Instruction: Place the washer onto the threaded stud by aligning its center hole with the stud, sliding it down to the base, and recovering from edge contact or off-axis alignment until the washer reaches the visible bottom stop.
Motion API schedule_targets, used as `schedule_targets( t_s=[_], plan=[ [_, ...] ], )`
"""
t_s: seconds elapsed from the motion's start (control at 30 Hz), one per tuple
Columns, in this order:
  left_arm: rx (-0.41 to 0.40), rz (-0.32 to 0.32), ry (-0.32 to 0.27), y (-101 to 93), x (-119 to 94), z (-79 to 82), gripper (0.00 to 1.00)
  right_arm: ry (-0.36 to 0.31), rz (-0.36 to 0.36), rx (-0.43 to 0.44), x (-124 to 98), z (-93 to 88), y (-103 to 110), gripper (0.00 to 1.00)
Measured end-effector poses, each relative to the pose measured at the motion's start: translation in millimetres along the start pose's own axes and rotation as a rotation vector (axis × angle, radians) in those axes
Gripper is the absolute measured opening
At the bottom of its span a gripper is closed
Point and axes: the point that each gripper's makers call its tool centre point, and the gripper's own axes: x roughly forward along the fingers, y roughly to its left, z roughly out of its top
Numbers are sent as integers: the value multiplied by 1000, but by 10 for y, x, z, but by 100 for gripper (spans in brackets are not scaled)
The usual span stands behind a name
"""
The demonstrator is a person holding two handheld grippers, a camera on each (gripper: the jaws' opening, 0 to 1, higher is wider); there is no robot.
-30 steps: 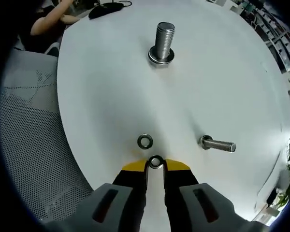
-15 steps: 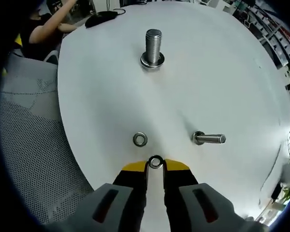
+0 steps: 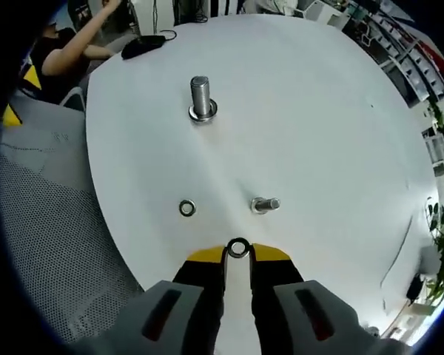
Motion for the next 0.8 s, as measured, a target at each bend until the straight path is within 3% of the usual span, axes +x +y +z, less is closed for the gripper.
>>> schedule_targets(
  t_s=[0.27, 0.8],
  plan=[
    [2, -7, 8, -18, 6, -14, 23, -14, -30, -17, -152, 85, -154, 14],
    [-4, -5, 1, -12, 4, -4, 23, -32, -60, -57, -209, 248, -472, 14]
  ],
)
